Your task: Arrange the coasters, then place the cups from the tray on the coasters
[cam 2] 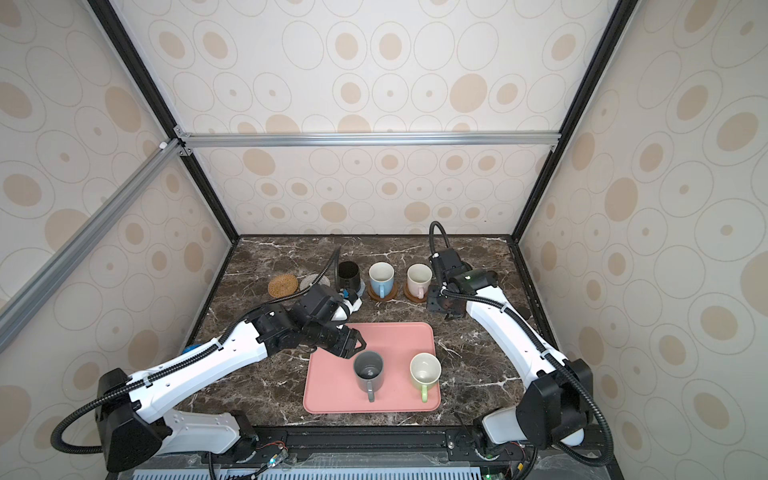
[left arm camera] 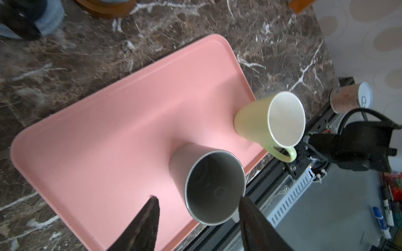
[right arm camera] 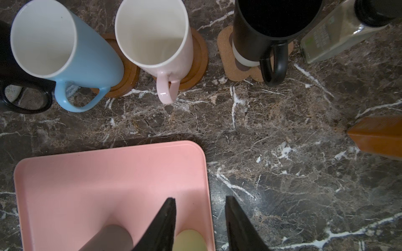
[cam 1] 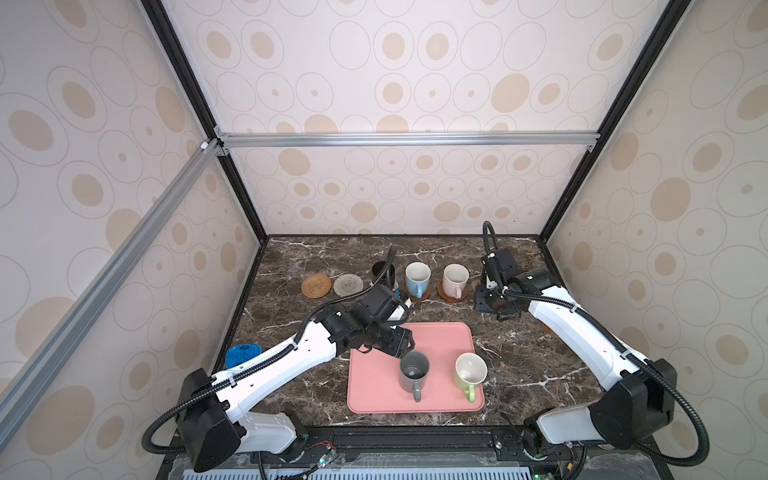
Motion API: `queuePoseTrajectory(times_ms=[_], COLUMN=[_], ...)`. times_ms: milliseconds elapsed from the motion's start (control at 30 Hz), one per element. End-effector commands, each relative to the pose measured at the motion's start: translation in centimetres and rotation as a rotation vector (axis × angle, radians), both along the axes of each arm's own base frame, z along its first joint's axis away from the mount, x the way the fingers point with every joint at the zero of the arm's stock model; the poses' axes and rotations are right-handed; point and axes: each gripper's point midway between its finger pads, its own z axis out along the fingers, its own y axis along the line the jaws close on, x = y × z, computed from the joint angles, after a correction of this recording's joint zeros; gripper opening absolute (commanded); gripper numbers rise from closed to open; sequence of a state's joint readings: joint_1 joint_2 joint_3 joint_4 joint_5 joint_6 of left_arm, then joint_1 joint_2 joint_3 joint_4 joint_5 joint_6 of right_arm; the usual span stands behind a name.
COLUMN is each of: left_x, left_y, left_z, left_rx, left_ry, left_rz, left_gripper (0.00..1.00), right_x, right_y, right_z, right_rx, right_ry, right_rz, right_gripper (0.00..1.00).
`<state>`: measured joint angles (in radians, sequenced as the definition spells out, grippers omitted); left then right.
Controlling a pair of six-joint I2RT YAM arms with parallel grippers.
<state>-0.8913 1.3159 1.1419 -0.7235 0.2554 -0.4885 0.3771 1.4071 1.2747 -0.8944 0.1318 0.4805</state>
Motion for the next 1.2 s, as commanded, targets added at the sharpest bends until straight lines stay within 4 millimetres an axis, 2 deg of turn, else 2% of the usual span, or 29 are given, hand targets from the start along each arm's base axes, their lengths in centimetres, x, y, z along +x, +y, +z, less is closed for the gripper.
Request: queuePoseTrajectory(times_ms=[0, 267, 667, 867, 1167], left_x=[-1.8, -4.3, -7.0, -6.9, -6.6], left_y=[-0.3, -0.7, -0.5, -0.2, -1.4], left_z=[-0.9, -3.0, -3.5, -4.9, -5.6], left_rx=[0.044, 0.114, 0.119, 0.154, 0.139], left_ry=[0.028, 0.097, 0.154, 0.178, 0.203], left_rz=[-0.077, -0.167, -0.264, -0.217, -0.163], left_gripper=[0.6, 0.62, 0.67, 0.67, 0.68], right_x=[0.4, 0.6, 0.8, 0.8, 0.6], right_y=[-0.2, -0.1, 0.1, 0.1, 0.1], right_z=[0.5, 0.2, -0.1, 0.1, 0.1], right_rx=[-0.014, -0.012, -0.008, -0.005, -0.002], right_ry=[-0.003, 0.007, 0.013, 0.009, 0.012], right_rz=[0.005, 0.01, 0.013, 0.012, 0.013], right_gripper=[0.41, 0.41, 0.41, 0.41, 0.41])
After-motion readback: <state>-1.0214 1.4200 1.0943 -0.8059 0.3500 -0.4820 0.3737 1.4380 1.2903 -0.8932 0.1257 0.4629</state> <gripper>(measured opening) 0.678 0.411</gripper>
